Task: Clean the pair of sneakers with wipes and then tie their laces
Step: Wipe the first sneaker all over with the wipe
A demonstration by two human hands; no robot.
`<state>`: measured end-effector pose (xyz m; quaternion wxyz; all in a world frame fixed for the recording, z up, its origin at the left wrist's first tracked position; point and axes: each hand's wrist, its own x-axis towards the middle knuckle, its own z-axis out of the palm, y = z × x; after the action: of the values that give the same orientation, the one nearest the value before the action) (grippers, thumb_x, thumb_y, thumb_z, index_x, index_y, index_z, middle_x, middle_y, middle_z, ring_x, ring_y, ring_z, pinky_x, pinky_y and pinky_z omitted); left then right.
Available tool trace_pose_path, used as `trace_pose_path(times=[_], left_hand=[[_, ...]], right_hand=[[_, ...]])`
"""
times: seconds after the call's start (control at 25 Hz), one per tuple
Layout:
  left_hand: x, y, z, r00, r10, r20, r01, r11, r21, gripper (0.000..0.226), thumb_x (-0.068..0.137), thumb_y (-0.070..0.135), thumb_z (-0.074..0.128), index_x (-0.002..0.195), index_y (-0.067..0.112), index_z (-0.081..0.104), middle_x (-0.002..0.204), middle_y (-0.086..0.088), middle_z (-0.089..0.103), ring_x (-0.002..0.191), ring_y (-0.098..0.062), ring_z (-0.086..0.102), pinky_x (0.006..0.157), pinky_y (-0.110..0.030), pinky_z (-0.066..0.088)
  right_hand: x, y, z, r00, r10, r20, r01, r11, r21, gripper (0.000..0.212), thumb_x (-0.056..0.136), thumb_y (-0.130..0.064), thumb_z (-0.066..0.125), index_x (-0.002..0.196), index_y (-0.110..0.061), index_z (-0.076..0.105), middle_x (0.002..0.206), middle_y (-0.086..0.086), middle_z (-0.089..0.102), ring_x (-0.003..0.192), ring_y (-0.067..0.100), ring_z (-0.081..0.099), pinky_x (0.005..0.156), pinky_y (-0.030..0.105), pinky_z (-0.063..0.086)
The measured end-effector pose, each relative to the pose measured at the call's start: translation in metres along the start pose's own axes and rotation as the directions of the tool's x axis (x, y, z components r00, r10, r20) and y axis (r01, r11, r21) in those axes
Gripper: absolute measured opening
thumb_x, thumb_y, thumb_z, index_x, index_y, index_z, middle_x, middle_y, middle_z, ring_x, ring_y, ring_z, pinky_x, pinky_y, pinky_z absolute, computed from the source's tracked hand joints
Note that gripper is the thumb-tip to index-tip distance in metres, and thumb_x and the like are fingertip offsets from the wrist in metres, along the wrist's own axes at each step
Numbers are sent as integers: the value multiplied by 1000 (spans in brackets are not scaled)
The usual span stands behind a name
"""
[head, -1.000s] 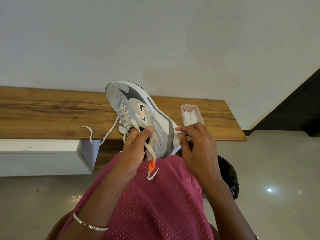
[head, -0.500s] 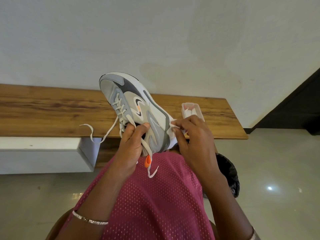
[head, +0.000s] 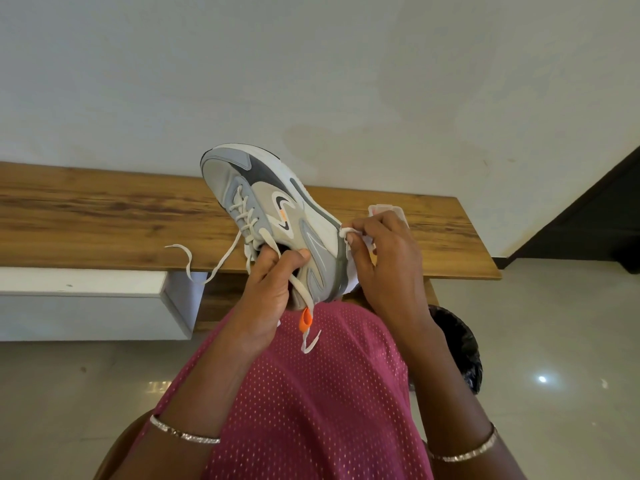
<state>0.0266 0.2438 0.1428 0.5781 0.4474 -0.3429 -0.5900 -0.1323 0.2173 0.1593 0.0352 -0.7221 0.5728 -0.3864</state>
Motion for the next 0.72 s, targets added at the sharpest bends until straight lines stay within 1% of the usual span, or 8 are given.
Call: trace_pose_path(times=[0.12,0.24,0.28,0.4,0.48,0.6,0.68,0.72], left_hand=[[4,-1,-4,999,-21,-31,19,998,-54,20,95,7,57,106,21,66,88,10,74,85,-4,71,64,-20,57],[6,-1,-8,997,-62,-42,56,990,-128,22,89,-2,56,96,17,65,85,6,74,86,-11,70,64,-24,58],[6,-1,-8,997,-73,-30,68,988,-139,24,88,-3,56,96,17,65,86,5,74,88,-12,69,66,-26,59],[6,-3,-5,996,-88,23,91,982,-166,26,88,-3,54,100,17,65,88,4,74,88,-11,70,64,-27,58],[5,-2,-2,995,-82,61,90,983,-159,27,89,-3,54,105,16,64,88,4,75,85,-10,71,63,-25,58],[3,-1,-2,992,-55,112,73,983,-166,31,82,0,61,107,17,67,91,3,76,86,-11,72,66,-25,59],[2,1,-5,991,-41,128,65,980,-188,34,74,2,67,102,21,71,92,1,76,86,-12,72,67,-27,60],[2,2,-7,991,-35,133,61,979,-197,36,72,3,68,103,20,70,93,1,76,87,-12,72,68,-27,60]], right_hand=[[-14,-1,0,1000,-8,-17,8,999,48,16,95,-17,64,109,-15,71,104,-3,62,94,8,54,77,24,47],[-38,1,2,997,-24,-73,33,993,111,18,92,-13,68,110,-12,72,102,-2,63,94,13,59,73,32,55],[-44,1,3,994,-31,-100,42,994,105,19,91,-12,70,110,-11,72,101,-1,63,94,13,59,73,32,55],[-44,1,2,985,-24,-171,38,997,74,19,90,-12,71,109,-11,73,102,1,64,98,5,51,74,26,51],[-30,0,-1,983,-7,-181,18,998,59,17,91,-11,69,108,-12,73,105,0,64,102,1,45,81,22,44],[-12,-2,-5,988,-30,-149,41,997,72,18,93,-5,63,105,-14,74,104,-2,69,99,8,56,82,18,41],[-11,-4,-4,989,-60,-139,68,996,51,20,93,-3,64,105,-14,74,103,-2,71,101,12,59,86,9,38],[-15,-4,-3,986,-72,-150,79,996,37,21,92,-1,65,105,-13,74,103,-1,71,103,11,58,88,6,36]])
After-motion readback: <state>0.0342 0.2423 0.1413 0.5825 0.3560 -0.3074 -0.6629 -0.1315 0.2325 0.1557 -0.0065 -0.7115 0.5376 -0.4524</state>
